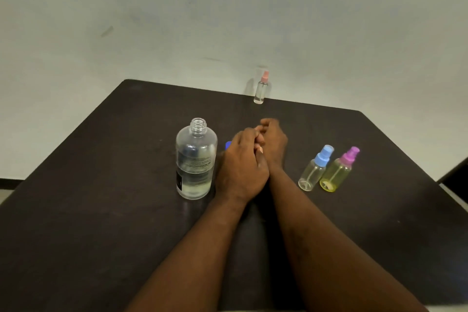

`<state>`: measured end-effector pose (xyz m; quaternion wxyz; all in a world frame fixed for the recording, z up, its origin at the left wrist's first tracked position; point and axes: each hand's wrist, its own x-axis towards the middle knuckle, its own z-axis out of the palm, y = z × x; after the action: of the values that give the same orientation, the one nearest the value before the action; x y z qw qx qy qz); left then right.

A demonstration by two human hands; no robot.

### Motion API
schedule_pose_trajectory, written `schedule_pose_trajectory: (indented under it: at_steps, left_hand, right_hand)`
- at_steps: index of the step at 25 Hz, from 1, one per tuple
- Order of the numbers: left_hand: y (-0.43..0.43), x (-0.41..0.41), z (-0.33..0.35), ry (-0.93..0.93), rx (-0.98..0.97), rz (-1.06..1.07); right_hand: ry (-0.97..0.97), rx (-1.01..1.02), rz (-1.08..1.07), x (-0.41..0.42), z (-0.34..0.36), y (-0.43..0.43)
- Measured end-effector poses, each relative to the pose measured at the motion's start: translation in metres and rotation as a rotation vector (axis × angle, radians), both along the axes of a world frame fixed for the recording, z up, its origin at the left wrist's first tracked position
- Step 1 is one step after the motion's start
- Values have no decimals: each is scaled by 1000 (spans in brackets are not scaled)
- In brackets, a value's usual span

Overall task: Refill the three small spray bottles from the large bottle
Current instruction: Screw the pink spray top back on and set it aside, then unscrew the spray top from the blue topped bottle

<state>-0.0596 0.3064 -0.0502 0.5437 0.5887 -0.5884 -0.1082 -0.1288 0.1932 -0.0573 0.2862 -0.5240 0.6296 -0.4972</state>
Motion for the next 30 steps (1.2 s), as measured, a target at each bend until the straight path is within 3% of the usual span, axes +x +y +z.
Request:
schedule_pose_trajectory:
  at_steps: [4,9,13,15,23,27,30]
  left_hand:
    - [29,-6,2,-124,2,-23]
    - [59,-5,-6,-201,110,-60]
    - [74,-9,-9,-319,189,-99]
    - [77,-10,-11,-344,202,-94]
    - [82,-7,-16,-294,176,-70]
    - [81,-6,-17,-278,169,-72]
    - [80,-4,-18,-248,161,-61]
  right_hand:
    - [213,-66,85,-23,0,65]
    - [180,-129,170,-50,-3,132]
    - [81,-219,-111,-80,-6,169]
    - [13,-175,-248,-87,0,174]
    - [16,-154,-316,-81,6,156]
    - [166,-46,-309,-83,6,139]
    - [228,-88,-190,-82,1,138]
